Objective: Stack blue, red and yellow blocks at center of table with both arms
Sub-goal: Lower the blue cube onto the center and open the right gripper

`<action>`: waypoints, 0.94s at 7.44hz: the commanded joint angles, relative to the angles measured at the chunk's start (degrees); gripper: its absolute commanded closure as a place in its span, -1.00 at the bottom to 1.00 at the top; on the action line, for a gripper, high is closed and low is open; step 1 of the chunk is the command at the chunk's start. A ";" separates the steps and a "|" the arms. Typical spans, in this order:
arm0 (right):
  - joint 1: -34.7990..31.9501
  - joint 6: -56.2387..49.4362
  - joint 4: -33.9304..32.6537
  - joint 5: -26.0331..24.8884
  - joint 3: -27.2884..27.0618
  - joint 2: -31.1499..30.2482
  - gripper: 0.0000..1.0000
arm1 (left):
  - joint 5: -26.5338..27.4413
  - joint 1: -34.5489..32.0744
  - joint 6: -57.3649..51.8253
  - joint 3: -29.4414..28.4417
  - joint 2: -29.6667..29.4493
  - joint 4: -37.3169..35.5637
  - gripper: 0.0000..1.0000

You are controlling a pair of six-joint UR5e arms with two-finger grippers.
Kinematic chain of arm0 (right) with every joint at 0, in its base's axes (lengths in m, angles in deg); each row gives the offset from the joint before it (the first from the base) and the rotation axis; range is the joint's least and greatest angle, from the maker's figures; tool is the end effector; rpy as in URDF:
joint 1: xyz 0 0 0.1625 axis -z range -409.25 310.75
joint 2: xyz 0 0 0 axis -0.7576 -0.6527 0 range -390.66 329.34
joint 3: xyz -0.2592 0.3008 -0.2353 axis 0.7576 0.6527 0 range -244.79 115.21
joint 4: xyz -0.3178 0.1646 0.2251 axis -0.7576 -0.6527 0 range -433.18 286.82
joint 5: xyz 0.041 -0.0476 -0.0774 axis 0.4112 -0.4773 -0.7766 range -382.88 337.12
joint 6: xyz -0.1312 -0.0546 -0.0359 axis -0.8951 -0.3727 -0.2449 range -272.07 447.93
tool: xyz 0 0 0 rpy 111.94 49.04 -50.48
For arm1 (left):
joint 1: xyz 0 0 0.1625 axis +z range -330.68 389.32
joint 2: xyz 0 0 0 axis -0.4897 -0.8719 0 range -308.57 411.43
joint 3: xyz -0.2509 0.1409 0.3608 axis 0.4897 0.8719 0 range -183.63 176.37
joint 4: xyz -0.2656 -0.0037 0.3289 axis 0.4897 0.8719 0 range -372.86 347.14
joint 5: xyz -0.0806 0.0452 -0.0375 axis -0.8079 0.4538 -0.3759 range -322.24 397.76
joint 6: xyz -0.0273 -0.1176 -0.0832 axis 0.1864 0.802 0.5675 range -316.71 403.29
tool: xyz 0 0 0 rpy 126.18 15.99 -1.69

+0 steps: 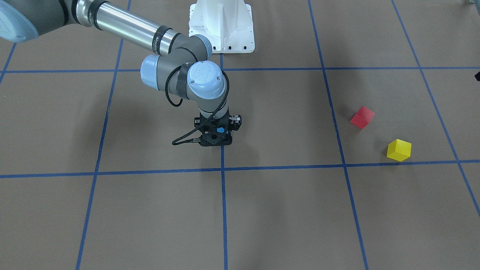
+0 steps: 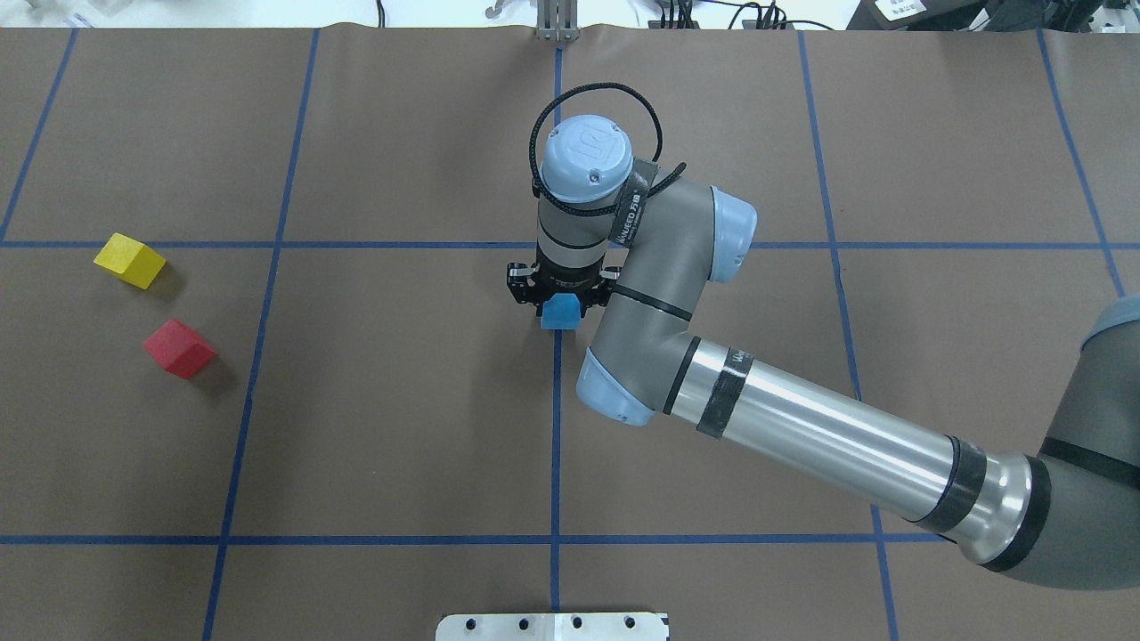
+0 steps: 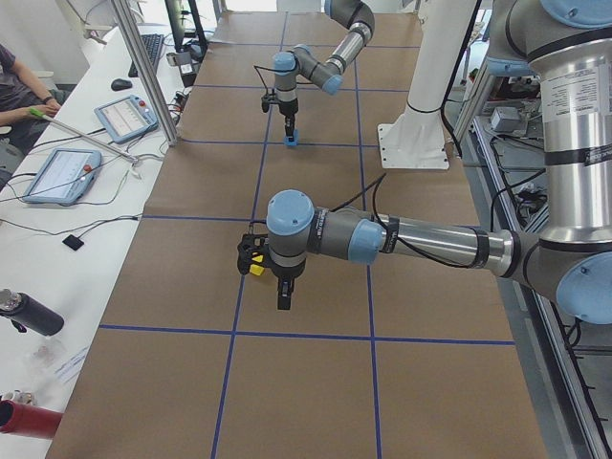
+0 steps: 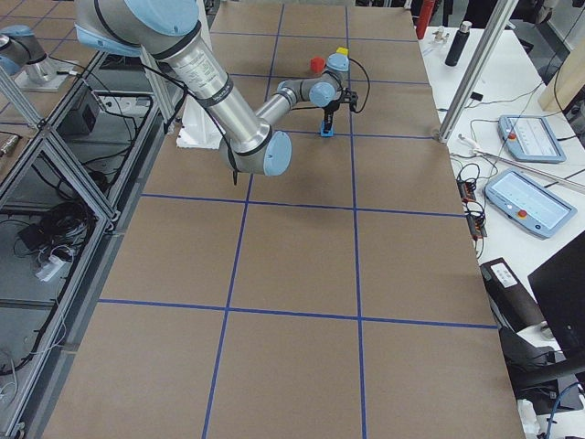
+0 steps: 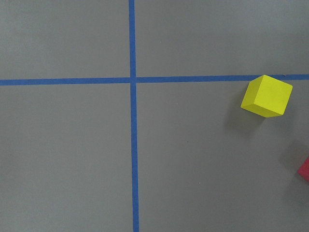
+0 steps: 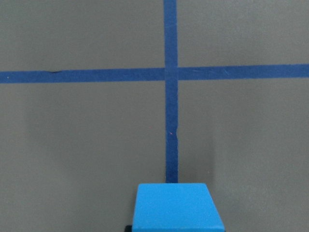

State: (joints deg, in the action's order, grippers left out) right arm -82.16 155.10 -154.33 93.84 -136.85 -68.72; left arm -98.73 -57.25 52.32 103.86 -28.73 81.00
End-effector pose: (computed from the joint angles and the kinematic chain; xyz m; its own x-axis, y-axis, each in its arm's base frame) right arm -0.6838 -0.5228 0.2509 0.6560 0.0116 0.7547 0.0281 0.9988 -0.0398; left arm -0.0009 -0.4374 0.6428 0.6793 0.0298 -0.7333 0.0486 0.9952 0.0854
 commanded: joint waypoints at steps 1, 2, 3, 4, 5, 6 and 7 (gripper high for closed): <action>0.04 -0.02 0.03 -0.17 0.34 0.09 0.37 | 0.00 0.00 0.02 0.00 0.00 0.00 -1.00; 0.04 -0.02 0.12 -0.26 0.43 0.09 0.36 | 0.00 0.00 -0.07 0.00 0.00 0.00 -1.00; 0.04 -0.02 0.21 -0.26 0.43 0.09 0.30 | 0.09 0.00 -0.07 0.00 0.00 0.00 -1.00; 0.04 -0.02 0.47 -0.26 0.87 0.18 0.28 | 0.00 0.00 -0.07 0.00 0.00 0.00 -1.00; 0.04 -0.02 0.47 -0.26 2.09 1.31 0.24 | 0.00 0.00 -0.07 0.00 0.00 0.00 -1.00; 0.13 -0.02 0.47 -0.26 2.27 1.41 0.20 | 0.09 0.00 -0.07 0.00 0.00 0.00 -1.00; 0.13 -0.11 0.47 -0.26 2.28 1.41 -0.03 | 0.09 0.00 -0.07 0.00 0.00 0.00 -1.00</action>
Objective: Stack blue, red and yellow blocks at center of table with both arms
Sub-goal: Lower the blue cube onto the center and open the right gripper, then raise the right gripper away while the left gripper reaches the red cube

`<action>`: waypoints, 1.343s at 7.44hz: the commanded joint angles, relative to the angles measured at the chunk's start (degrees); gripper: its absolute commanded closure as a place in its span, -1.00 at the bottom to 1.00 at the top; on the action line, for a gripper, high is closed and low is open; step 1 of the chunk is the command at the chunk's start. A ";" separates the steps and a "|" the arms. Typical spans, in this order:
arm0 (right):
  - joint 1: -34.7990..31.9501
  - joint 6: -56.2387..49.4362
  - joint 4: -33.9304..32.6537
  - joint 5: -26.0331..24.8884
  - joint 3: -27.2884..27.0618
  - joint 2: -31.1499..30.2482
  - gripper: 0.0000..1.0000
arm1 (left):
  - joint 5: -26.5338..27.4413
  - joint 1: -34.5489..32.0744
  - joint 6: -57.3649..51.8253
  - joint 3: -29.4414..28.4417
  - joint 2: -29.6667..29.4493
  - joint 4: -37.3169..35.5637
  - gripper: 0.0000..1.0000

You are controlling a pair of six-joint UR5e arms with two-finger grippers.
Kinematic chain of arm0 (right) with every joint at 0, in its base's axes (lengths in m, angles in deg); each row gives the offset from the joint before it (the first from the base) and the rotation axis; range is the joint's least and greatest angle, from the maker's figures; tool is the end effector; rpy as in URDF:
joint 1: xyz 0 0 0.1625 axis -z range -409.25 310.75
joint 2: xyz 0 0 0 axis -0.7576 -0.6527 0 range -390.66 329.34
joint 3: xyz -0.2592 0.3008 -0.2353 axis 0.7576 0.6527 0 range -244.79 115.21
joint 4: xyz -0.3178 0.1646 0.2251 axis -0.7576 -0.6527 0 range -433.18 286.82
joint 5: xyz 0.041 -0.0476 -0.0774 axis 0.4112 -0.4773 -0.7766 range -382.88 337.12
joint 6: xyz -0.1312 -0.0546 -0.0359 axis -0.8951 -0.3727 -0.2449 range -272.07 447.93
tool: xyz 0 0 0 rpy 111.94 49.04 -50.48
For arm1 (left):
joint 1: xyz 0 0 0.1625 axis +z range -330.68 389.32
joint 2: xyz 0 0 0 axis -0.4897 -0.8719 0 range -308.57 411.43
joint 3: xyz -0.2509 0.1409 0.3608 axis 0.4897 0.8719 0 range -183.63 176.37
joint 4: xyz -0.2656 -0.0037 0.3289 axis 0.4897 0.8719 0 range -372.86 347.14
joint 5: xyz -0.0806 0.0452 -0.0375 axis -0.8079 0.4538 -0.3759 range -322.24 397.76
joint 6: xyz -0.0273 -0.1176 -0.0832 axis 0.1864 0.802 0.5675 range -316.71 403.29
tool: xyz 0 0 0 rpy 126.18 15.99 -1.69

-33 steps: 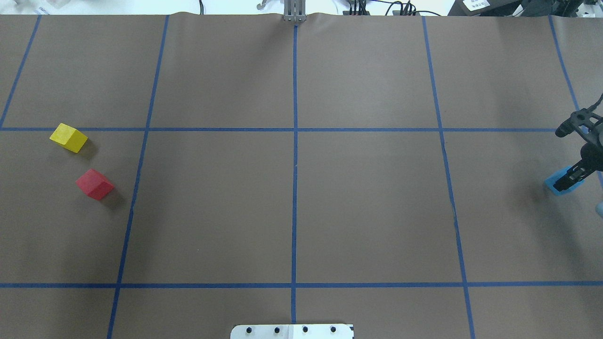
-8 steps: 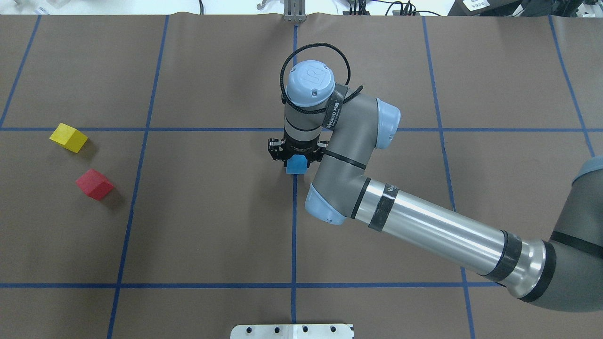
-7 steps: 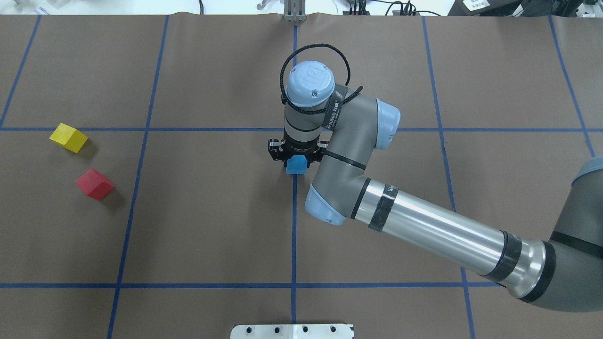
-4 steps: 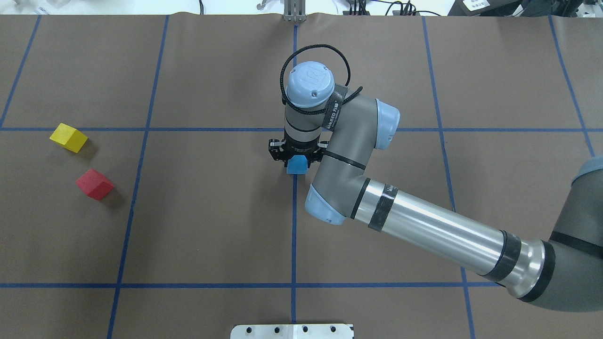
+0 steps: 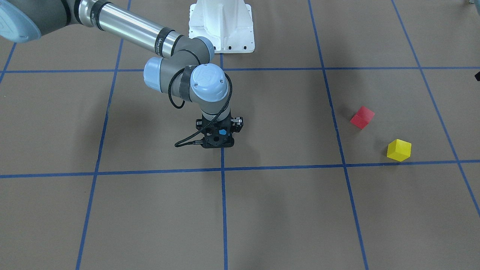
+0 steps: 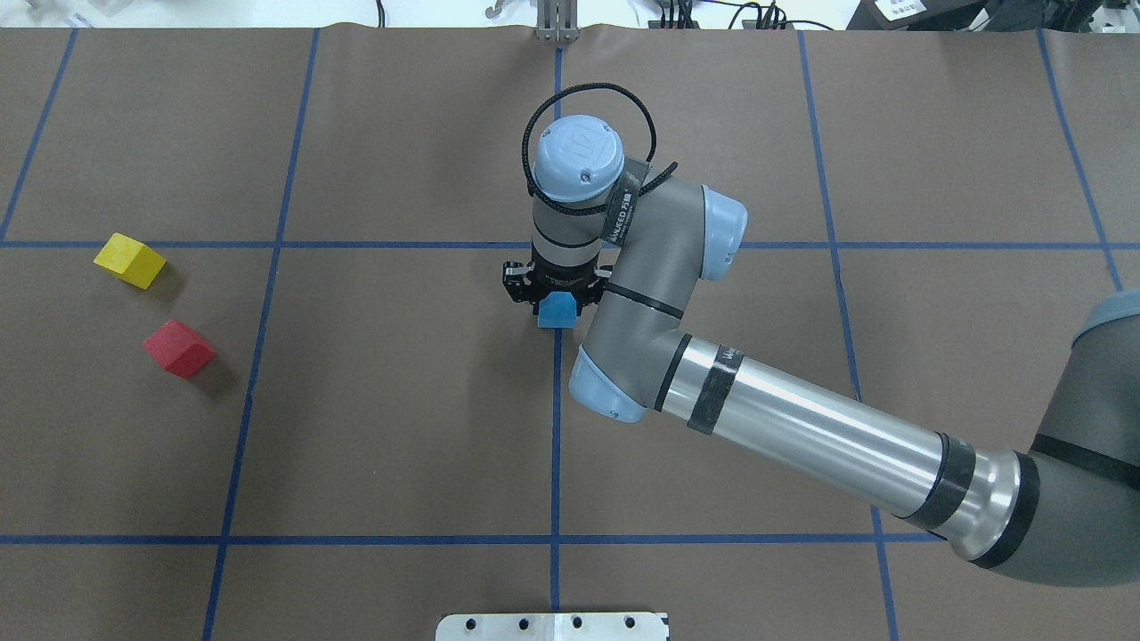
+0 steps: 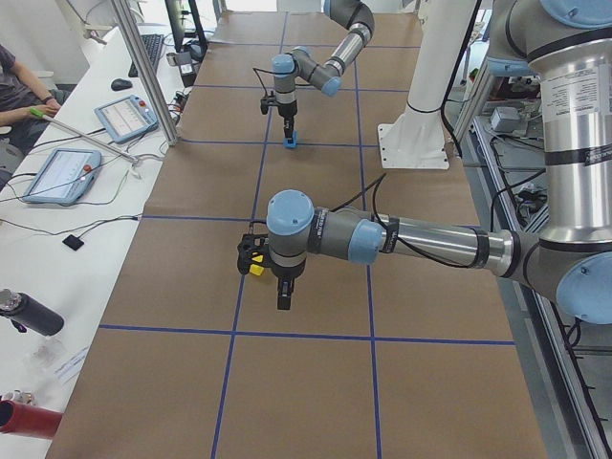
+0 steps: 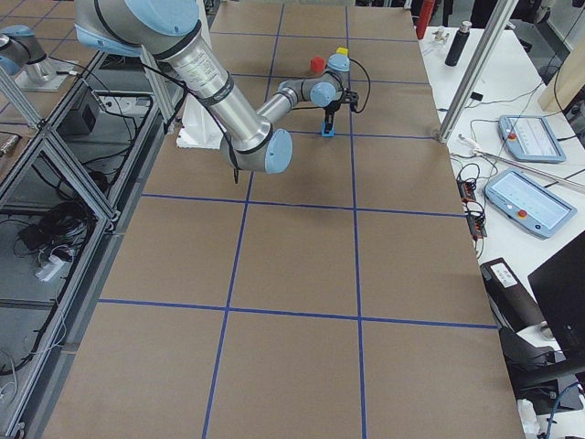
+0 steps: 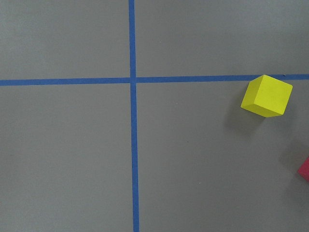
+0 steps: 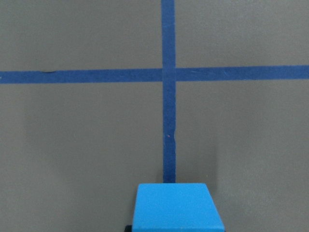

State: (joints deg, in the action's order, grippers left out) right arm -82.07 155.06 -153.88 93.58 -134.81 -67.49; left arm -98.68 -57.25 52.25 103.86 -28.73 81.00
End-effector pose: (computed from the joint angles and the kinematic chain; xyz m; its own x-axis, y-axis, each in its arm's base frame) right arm -0.6920 -0.5272 0.2490 0.6613 0.0124 0.7501 0.0268 0.9988 -0.0400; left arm -0.0009 -0.4374 0.6429 0.6800 0.0309 -0.7326 0.0478 0.9951 0.0864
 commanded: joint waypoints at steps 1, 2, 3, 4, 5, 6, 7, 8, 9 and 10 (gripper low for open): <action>0.03 -0.16 -0.07 0.00 0.23 0.09 -0.47 | 0.03 0.00 0.00 0.00 0.00 0.00 -1.00; -0.05 -0.16 -0.07 0.00 0.23 0.00 -0.37 | 0.03 0.00 0.00 0.00 0.00 0.00 -1.00; -0.05 -0.07 -0.07 0.00 0.23 0.00 -0.33 | 0.03 -0.09 0.00 0.00 0.00 0.00 -1.00; -0.05 0.02 -0.07 0.00 0.23 0.00 -0.33 | -0.06 -0.09 0.00 0.00 0.00 0.00 -1.00; -0.05 0.19 -0.07 0.00 0.23 0.00 -0.34 | 0.03 -0.09 0.00 0.00 0.00 0.00 -1.00; -0.05 0.37 -0.07 0.00 0.15 0.00 -0.37 | 0.03 -0.09 0.00 0.00 0.00 0.00 -1.00; -0.23 0.02 -0.16 0.09 -0.29 0.00 -0.99 | 0.03 -0.09 0.09 0.09 0.00 0.00 -1.00; -0.75 0.02 -0.25 0.52 -1.60 0.00 -1.00 | -0.06 0.09 0.44 0.18 -0.09 0.00 -1.00; -2.24 0.02 -0.51 1.83 -4.66 -0.95 -1.00 | 0.20 0.78 5.75 0.00 -0.35 0.26 -1.00; -4.08 0.11 -0.60 3.58 -8.95 -3.75 -1.00 | 0.47 3.49 10.24 0.00 -0.61 3.40 -1.00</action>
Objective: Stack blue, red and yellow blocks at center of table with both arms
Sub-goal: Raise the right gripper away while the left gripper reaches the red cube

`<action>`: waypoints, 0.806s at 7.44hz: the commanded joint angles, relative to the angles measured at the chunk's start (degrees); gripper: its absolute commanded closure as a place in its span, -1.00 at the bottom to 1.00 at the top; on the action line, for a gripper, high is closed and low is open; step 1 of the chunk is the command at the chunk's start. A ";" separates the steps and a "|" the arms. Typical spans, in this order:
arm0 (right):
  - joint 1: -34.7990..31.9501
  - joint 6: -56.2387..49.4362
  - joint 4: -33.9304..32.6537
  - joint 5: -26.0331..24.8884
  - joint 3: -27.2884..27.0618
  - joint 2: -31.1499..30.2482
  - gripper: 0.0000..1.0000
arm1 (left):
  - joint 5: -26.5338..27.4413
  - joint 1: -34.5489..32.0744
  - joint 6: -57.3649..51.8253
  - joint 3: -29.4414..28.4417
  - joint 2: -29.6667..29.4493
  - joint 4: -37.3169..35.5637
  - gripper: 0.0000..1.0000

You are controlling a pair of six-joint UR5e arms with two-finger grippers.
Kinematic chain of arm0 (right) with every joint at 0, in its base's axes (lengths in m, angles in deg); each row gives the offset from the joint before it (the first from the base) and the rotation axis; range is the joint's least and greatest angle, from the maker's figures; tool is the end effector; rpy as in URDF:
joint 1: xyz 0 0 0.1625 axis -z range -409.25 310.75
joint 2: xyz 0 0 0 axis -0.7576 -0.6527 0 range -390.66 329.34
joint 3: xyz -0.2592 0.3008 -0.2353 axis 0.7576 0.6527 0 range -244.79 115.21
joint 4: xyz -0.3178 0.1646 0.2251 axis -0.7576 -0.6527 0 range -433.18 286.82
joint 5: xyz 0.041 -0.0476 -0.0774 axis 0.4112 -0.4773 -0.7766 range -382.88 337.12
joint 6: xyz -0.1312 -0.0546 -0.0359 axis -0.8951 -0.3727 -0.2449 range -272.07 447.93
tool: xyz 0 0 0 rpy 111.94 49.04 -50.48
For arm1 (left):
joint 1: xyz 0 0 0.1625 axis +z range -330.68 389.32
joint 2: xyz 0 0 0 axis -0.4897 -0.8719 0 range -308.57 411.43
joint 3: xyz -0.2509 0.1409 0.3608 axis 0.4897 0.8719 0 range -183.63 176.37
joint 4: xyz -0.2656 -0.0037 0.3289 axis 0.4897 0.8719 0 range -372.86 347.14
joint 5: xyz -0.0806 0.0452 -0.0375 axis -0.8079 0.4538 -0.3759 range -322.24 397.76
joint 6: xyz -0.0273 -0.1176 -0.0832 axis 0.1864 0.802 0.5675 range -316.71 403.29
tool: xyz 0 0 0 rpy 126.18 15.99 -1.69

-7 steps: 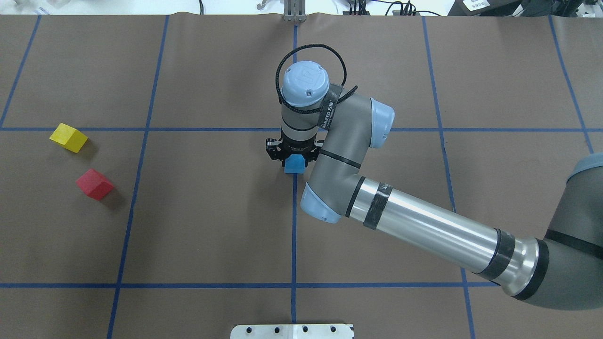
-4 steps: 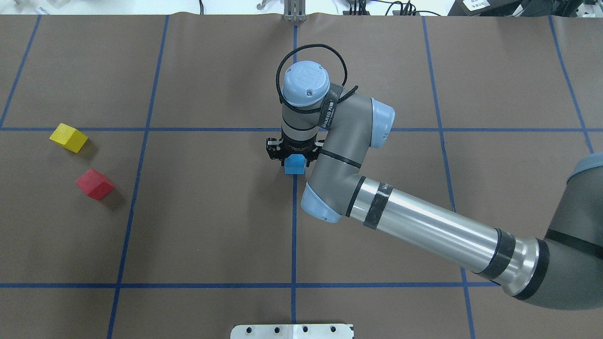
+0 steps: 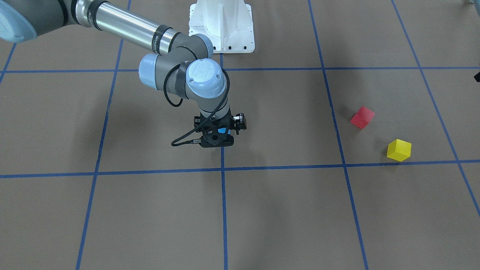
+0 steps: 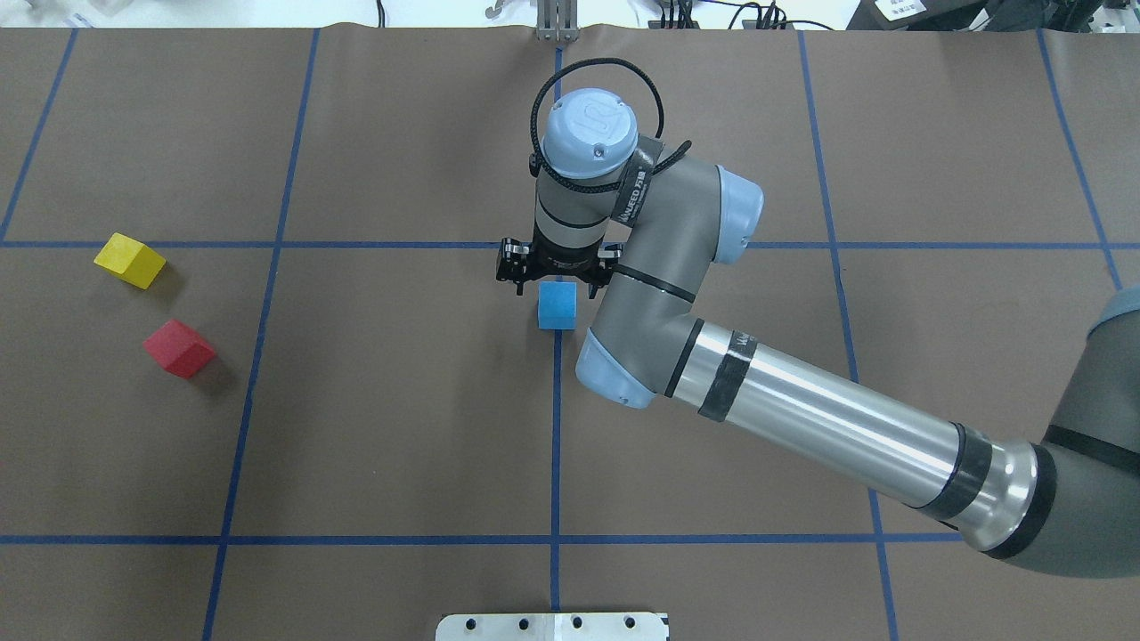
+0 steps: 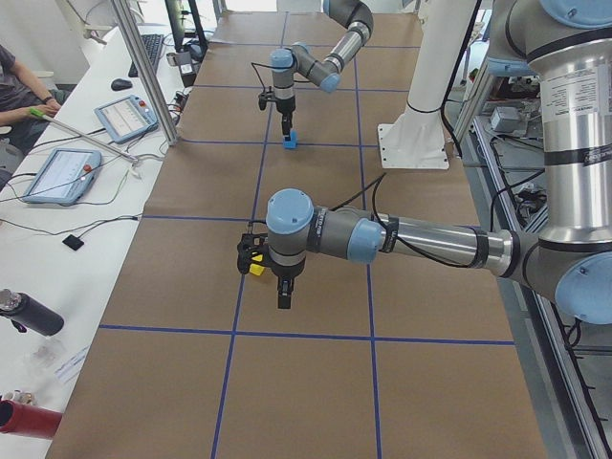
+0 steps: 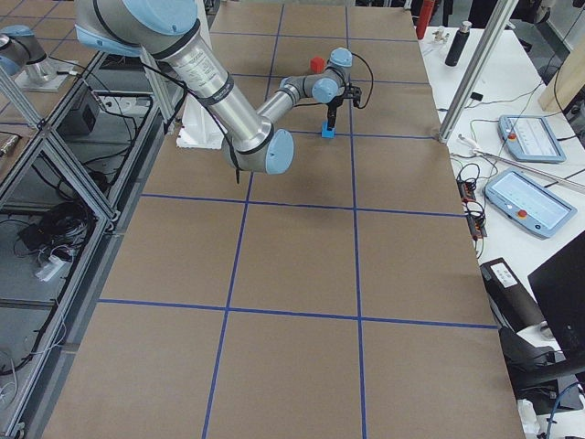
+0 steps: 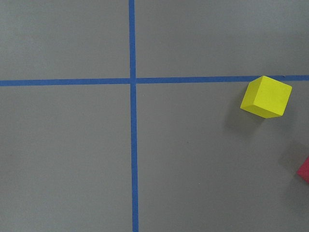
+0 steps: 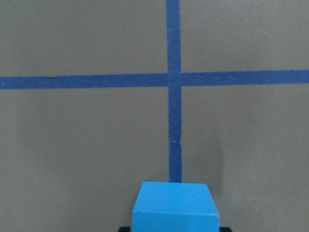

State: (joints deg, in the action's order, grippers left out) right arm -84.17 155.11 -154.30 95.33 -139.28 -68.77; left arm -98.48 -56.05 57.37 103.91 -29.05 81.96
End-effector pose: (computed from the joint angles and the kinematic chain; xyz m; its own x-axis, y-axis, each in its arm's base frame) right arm -0.6587 -0.5379 0.2295 0.6208 0.0165 0.7838 0.0126 0.9994 -0.0310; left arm 0.0082 -0.4414 0.6384 0.6752 -0.0271 -0.7372 0.0882 0.9951 0.0441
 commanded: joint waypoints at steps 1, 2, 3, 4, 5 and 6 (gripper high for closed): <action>-3.04 -0.03 -0.09 2.11 -11.31 -8.50 -1.00 | 0.45 7.97 14.04 -0.22 -0.73 6.74 -1.00; -4.61 -0.29 -0.08 2.38 -17.46 -14.65 -1.00 | 0.45 11.60 24.05 -0.40 -1.08 11.91 -1.00; -5.33 -1.51 -0.08 2.38 -20.40 -18.45 -1.00 | 0.98 14.33 26.59 -0.49 -1.26 15.10 -1.00; -6.20 -2.92 0.00 2.38 -22.60 -21.36 -1.00 | 5.68 20.10 37.84 -1.18 -4.39 15.21 -1.00; -6.47 -3.02 0.09 2.38 -24.80 -24.09 -1.00 | 10.60 26.94 52.74 -1.28 -7.99 15.30 -1.00; -7.00 -3.02 0.18 2.29 -25.60 -25.60 -1.00 | 12.39 31.45 57.50 -1.37 -9.68 15.30 -1.00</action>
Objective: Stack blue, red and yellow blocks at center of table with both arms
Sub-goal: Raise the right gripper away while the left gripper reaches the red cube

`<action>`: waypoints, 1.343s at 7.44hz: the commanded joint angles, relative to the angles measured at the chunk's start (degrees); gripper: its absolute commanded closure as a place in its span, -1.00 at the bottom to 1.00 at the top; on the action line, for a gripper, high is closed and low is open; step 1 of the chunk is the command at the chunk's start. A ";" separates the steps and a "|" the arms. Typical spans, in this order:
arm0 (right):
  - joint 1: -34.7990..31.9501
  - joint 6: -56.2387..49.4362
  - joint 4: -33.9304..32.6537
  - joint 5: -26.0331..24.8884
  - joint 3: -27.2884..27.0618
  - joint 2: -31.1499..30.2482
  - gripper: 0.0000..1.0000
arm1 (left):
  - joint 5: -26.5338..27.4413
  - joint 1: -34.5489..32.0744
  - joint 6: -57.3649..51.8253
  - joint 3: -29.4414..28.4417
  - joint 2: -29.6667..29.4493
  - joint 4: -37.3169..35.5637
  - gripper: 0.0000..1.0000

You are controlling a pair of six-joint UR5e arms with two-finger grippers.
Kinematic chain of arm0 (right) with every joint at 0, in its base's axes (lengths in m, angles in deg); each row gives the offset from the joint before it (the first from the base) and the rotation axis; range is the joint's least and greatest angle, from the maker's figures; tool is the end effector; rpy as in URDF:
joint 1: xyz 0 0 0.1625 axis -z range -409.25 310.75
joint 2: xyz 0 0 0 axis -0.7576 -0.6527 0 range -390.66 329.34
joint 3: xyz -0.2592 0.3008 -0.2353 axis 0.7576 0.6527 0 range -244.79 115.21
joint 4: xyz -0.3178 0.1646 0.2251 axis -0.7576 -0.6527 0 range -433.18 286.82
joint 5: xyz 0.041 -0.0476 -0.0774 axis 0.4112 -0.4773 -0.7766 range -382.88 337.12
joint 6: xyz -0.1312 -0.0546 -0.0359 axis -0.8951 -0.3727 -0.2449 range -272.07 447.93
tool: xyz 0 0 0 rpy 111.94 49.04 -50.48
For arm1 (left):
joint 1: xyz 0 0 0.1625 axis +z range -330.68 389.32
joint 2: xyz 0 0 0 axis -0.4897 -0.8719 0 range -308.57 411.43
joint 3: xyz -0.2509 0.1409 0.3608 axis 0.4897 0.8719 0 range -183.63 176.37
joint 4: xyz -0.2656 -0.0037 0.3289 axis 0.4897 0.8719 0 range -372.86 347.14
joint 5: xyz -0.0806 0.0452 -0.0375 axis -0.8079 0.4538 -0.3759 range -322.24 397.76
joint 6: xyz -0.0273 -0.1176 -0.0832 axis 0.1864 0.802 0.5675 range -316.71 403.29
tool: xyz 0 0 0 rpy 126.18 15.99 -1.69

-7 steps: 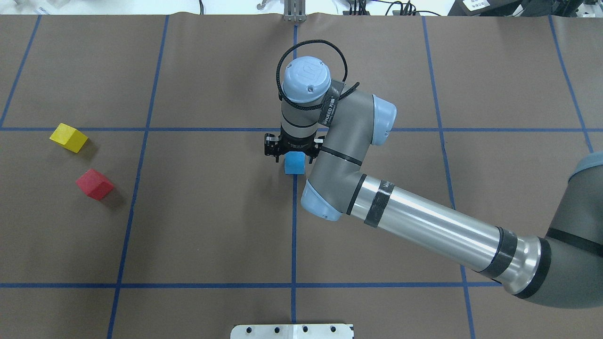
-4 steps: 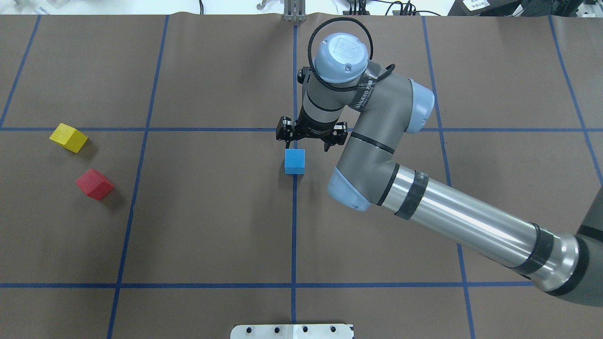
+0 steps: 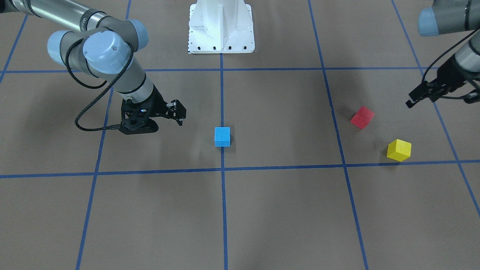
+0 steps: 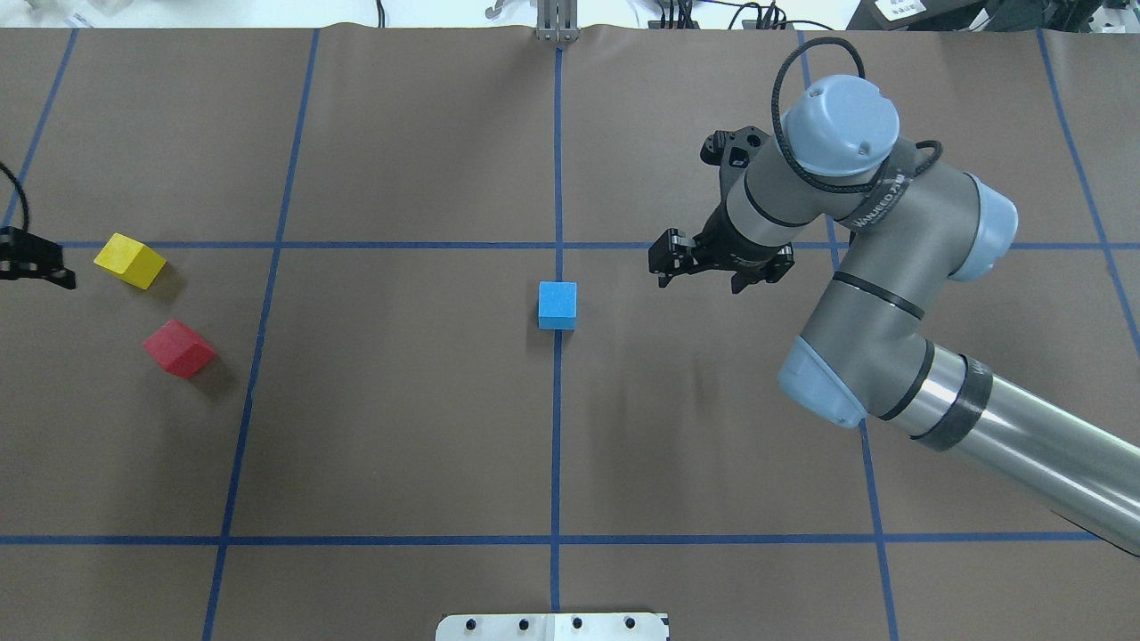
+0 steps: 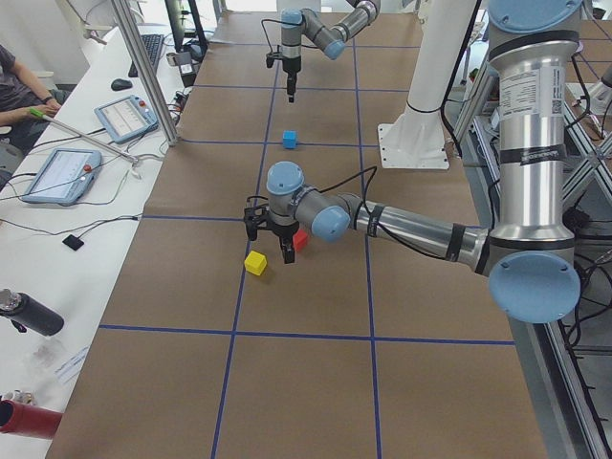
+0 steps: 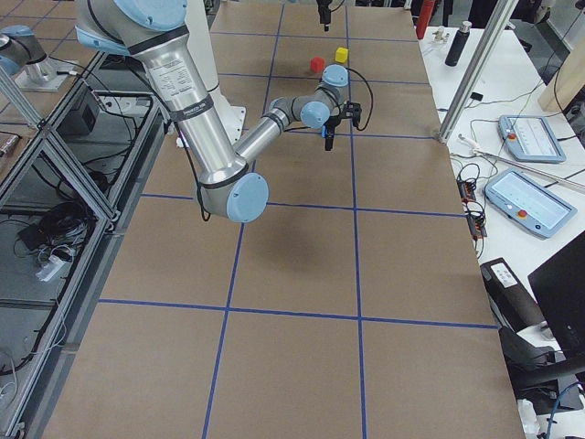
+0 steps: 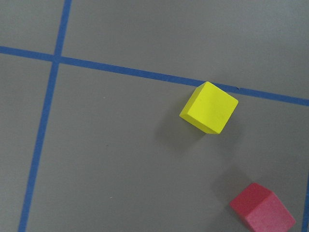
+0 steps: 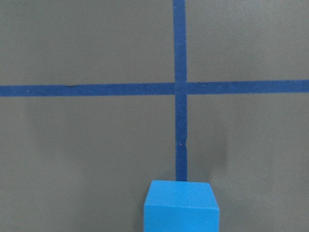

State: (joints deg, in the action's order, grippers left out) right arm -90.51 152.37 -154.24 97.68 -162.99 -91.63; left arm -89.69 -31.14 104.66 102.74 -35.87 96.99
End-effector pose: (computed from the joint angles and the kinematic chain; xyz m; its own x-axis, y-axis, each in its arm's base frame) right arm -0.4900 -0.5081 0.3388 0.5957 0.0283 0.8027 -0.0390 0.9992 -0.0062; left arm 0.2157 -0.4702 0.5706 0.6124 -0.3092 -0.7276 0.2639 0.9475 -0.1805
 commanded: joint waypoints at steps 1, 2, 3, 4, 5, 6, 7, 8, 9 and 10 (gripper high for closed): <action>-1.10 -0.88 0.20 -0.06 -2.34 -3.88 -1.00 | 4.22 8.06 15.48 -0.54 -3.40 0.27 -1.00; -1.02 -1.15 0.28 -0.23 -2.34 -4.67 -1.00 | 5.36 8.60 19.62 -0.81 -4.28 0.36 -1.00; -1.02 -1.15 0.29 -0.24 -2.43 -4.68 -1.00 | 6.85 11.74 26.10 -2.29 -6.72 0.27 -1.00; -1.02 -1.15 0.37 -0.41 -2.34 -4.85 -1.00 | 10.87 15.68 27.38 -2.48 -7.10 0.01 -1.00; -1.02 -1.24 0.29 -0.50 -2.34 -5.12 -1.00 | 11.17 15.98 27.39 -2.04 -6.49 0.01 -1.00; -0.93 -1.24 0.37 -0.67 -2.34 -5.21 -1.00 | 11.17 15.73 27.05 -1.69 -5.27 -0.08 -1.00; -0.93 -1.24 0.29 -0.76 -2.43 -5.21 -1.00 | 10.74 15.72 26.87 -0.73 -3.17 0.44 -1.00; -0.93 -1.24 0.29 -0.76 -2.34 -5.21 -1.00 | 10.73 15.72 27.04 -0.72 -2.62 0.71 -1.00; -0.93 -1.24 0.29 -0.85 -2.34 -5.29 -1.00 | 10.56 15.72 27.48 -0.72 -2.53 1.67 -1.00; -0.93 -1.16 0.37 -0.85 -2.43 -5.30 -1.00 | 10.73 16.07 27.74 -1.68 -2.79 2.81 -1.00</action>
State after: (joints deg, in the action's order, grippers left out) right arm -91.44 151.14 -153.93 96.87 -165.36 -96.89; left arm -79.02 -15.33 132.04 101.75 -38.67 98.52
